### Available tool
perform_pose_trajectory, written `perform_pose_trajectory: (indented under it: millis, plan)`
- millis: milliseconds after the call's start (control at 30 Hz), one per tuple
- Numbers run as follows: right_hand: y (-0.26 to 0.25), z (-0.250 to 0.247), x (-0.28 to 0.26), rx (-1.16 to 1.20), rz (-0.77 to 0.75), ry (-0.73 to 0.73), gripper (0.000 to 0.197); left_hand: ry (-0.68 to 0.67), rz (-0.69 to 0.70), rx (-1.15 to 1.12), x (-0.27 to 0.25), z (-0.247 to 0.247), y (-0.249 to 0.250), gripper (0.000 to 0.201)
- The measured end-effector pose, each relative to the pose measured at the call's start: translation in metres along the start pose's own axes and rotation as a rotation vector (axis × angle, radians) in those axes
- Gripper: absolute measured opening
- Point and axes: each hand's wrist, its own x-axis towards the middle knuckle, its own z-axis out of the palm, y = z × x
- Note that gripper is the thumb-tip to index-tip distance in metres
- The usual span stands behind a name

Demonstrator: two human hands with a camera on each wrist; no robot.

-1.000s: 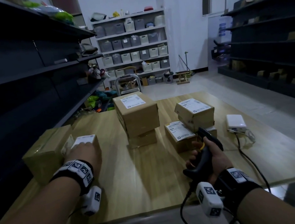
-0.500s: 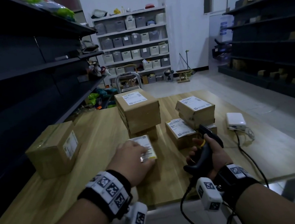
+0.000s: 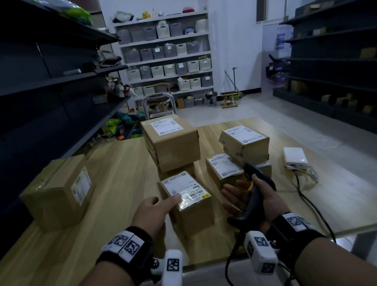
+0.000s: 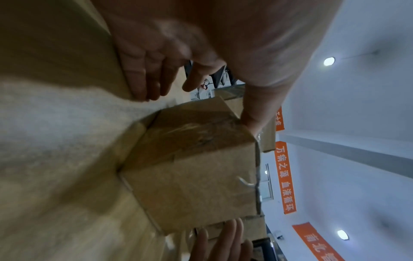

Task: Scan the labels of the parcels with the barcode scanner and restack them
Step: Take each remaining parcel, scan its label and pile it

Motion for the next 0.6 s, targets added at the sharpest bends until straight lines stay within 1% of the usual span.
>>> perform_pose_trajectory:
  millis: [33, 67, 100, 133, 167, 233, 300, 333, 433, 467, 533, 600]
  plan:
    - [0.000, 0.001, -0.001, -0.001, 0.002, 0.000, 0.044, -0.025, 0.019, -0.024, 0.000, 0.003, 0.001, 0.103]
    - [0.001, 0.001, -0.002, -0.004, 0.001, 0.001, 0.044, -0.066, 0.031, -0.052, 0.000, 0.006, 0.002, 0.083]
    - [0.000, 0.001, -0.003, -0.011, -0.001, 0.004, 0.043, -0.112, 0.048, -0.074, 0.000, 0.011, 0.004, 0.081]
    - [0.000, 0.001, -0.004, -0.019, 0.000, 0.004, 0.043, -0.155, 0.051, -0.085, 0.000, 0.017, 0.005, 0.082]
    - [-0.001, 0.000, -0.005, -0.028, 0.003, 0.004, 0.042, -0.180, 0.072, -0.080, -0.001, 0.022, 0.008, 0.088]
    - [-0.002, -0.001, -0.006, -0.046, 0.002, 0.000, 0.043, -0.188, 0.117, -0.075, -0.002, 0.031, 0.011, 0.100]
    - [-0.002, -0.003, -0.007, -0.046, -0.007, -0.004, 0.044, -0.179, 0.177, -0.060, -0.002, 0.036, 0.011, 0.097]
    - [-0.002, -0.003, -0.007, -0.044, -0.010, -0.001, 0.045, -0.173, 0.218, -0.046, -0.002, 0.037, 0.010, 0.099]
    - [-0.001, -0.004, -0.006, -0.043, -0.019, 0.007, 0.044, -0.133, 0.325, -0.048, 0.004, 0.037, 0.002, 0.126]
    - [-0.001, -0.003, -0.005, -0.042, -0.018, 0.002, 0.044, -0.127, 0.351, -0.054, 0.006, 0.035, 0.001, 0.129]
    - [-0.001, -0.002, -0.005, -0.029, -0.013, -0.005, 0.043, -0.119, 0.393, -0.063, 0.008, 0.030, 0.001, 0.126]
    - [0.000, 0.000, -0.007, -0.015, 0.001, -0.009, 0.042, -0.126, 0.408, -0.092, 0.013, 0.026, -0.002, 0.130]
